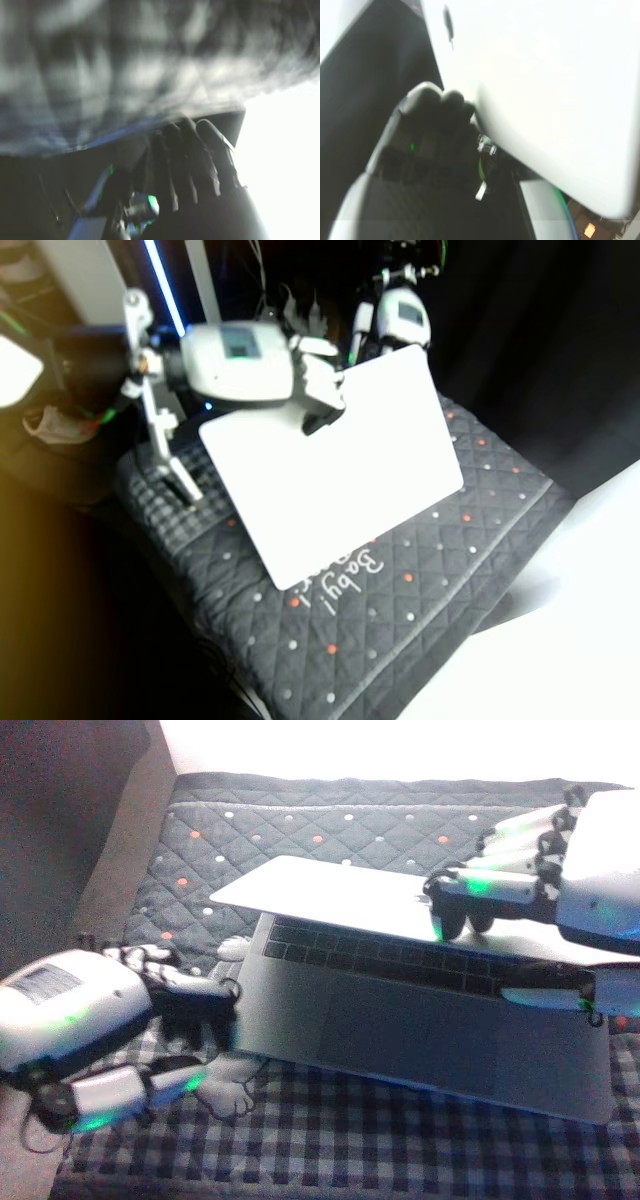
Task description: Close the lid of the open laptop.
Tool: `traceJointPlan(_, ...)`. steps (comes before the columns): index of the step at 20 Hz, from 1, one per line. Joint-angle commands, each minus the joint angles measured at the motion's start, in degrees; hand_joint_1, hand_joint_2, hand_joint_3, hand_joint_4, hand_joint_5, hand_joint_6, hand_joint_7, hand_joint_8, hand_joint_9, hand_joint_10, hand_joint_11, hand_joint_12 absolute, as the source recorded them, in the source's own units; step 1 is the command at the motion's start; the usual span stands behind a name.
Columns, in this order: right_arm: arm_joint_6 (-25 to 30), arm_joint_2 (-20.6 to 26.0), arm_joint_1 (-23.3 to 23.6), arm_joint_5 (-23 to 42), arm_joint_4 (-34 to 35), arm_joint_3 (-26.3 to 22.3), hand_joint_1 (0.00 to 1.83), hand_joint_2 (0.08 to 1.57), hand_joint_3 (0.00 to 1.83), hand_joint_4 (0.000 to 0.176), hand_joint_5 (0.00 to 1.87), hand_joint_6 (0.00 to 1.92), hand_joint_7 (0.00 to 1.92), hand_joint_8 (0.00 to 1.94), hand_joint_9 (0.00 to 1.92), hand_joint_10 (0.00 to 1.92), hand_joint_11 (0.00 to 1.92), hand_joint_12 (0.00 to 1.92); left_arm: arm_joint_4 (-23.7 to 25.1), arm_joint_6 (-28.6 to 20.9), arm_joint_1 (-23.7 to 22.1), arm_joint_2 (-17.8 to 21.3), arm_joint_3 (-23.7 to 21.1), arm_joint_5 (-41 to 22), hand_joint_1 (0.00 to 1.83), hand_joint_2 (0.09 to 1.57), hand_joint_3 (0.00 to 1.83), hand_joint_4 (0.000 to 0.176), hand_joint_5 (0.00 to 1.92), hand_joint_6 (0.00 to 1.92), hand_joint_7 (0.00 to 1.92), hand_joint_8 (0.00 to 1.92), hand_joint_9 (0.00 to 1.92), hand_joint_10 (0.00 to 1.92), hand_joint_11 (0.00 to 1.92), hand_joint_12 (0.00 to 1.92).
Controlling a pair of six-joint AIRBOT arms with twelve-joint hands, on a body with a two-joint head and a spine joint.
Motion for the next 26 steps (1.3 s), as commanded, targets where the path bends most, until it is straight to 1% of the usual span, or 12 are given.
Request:
traceJointPlan(1, -0.1, 0.6, 0.0, 4.9, 1.7, -0.3, 0.69, 1.31, 0.0, 0.0, 0.0, 1.51, 0.35, 1.45, 0.5, 1.65, 0.45, 1.92, -1.2, 1.0, 0.1, 1.3, -0.7, -11.3, 0.79, 1.37, 0.0, 0.108, 0.56, 1.64, 0.69, 1.36, 0.62, 1.6, 0.46, 1.92)
traceJointPlan(3, 0.2, 0.8, -1.2, 4.9, 1.7, -0.6, 0.75, 1.36, 0.0, 0.0, 0.0, 1.51, 0.34, 1.45, 0.5, 1.65, 0.45, 1.92, -3.1, 2.8, 1.7, 3.6, -2.4, -16.6, 0.82, 1.34, 0.0, 0.106, 0.58, 1.6, 0.59, 1.45, 0.55, 1.75, 0.54, 1.92)
traceJointPlan(4, 0.6, 1.0, -1.7, 4.9, 1.4, -1.0, 0.69, 1.31, 0.0, 0.0, 0.0, 1.51, 0.35, 1.45, 0.5, 1.65, 0.45, 1.92, -4.2, 3.6, 2.4, 4.6, -3.0, -19.5, 0.91, 1.32, 0.0, 0.005, 0.62, 1.55, 0.58, 1.41, 0.54, 1.72, 0.56, 1.92)
traceJointPlan(6, 0.9, 1.4, -3.2, 4.9, 1.0, -1.6, 0.68, 1.37, 0.01, 0.0, 0.0, 1.51, 0.35, 1.45, 0.5, 1.65, 0.45, 1.92, -6.3, 6.3, 3.4, 6.2, -4.3, -24.0, 0.87, 1.34, 0.0, 0.03, 0.59, 1.59, 0.55, 1.45, 0.54, 1.65, 0.44, 1.9)
traceJointPlan(7, 1.3, 1.4, -3.9, 4.9, 0.8, -1.8, 0.71, 1.34, 0.0, 0.0, 0.0, 1.51, 0.35, 1.45, 0.5, 1.65, 0.45, 1.92, -7.2, 6.8, 4.0, 6.6, -4.5, -25.8, 0.83, 1.34, 0.0, 0.087, 0.59, 1.6, 0.51, 1.47, 0.49, 1.6, 0.41, 1.87)
traceJointPlan(8, 2.5, 1.3, -4.9, 4.9, -0.1, -1.8, 0.74, 1.34, 0.0, 0.0, 0.0, 1.51, 0.35, 1.45, 0.5, 1.65, 0.45, 1.92, -8.5, 7.3, 4.4, 7.0, -4.6, -27.6, 0.85, 1.34, 0.0, 0.067, 0.59, 1.61, 0.43, 1.53, 0.48, 1.64, 0.48, 1.9)
traceJointPlan(9, 4.0, 1.3, -5.4, 4.9, -1.1, -1.7, 0.69, 1.37, 0.01, 0.0, 0.0, 1.51, 0.35, 1.45, 0.5, 1.65, 0.45, 1.92, -9.3, 7.6, 4.6, 7.1, -4.6, -28.6, 1.0, 1.37, 0.01, 0.008, 0.59, 1.68, 0.46, 1.66, 0.44, 1.65, 0.46, 1.9)
traceJointPlan(10, 5.3, 1.1, -5.9, 4.9, -2.3, -1.6, 0.62, 1.28, 0.0, 0.0, 0.0, 1.05, 0.07, 1.06, 0.1, 1.46, 0.1, 1.92, -9.8, 7.8, 4.7, 7.2, -4.6, -29.4, 0.88, 1.39, 0.01, 0.0, 0.52, 1.71, 0.25, 1.59, 0.27, 1.69, 0.28, 1.92)
traceJointPlan(12, 8.2, 0.2, -8.1, 4.8, -4.2, -1.0, 0.32, 1.33, 0.0, 0.0, 0.0, 0.66, 0.06, 0.7, 0.0, 1.15, 0.0, 1.79, -10.3, 8.1, 4.7, 7.3, -4.6, -29.9, 0.82, 1.42, 0.0, 0.0, 0.46, 1.75, 0.16, 1.52, 0.12, 1.69, 0.11, 1.92)
traceJointPlan(15, 10.5, -1.0, -10.8, 3.2, -6.2, -0.6, 0.25, 1.42, 0.01, 0.0, 0.0, 0.27, 0.03, 0.37, 0.0, 0.7, 0.0, 1.59, -10.4, 8.1, 4.6, 7.2, -4.4, -30.0, 0.9, 1.39, 0.0, 0.0, 0.5, 1.69, 0.23, 1.35, 0.2, 1.55, 0.12, 1.91)
traceJointPlan(20, 15.3, -2.1, -11.0, 0.3, -12.4, -0.4, 0.23, 1.41, 0.0, 0.0, 0.0, 0.37, 0.19, 0.32, 0.04, 1.05, 0.0, 1.74, -10.3, 8.1, 4.7, 7.2, -4.4, -30.2, 0.89, 1.4, 0.0, 0.0, 0.49, 1.71, 0.15, 1.52, 0.14, 1.7, 0.11, 1.92)
traceJointPlan(26, 15.5, -1.8, -11.2, 0.2, -12.5, -0.3, 0.24, 1.42, 0.0, 0.0, 0.0, 0.39, 0.26, 0.09, 0.13, 0.79, 0.0, 1.68, -10.3, 8.1, 4.7, 7.2, -4.3, -30.2, 0.88, 1.41, 0.0, 0.0, 0.47, 1.73, 0.19, 1.39, 0.16, 1.59, 0.1, 1.92)
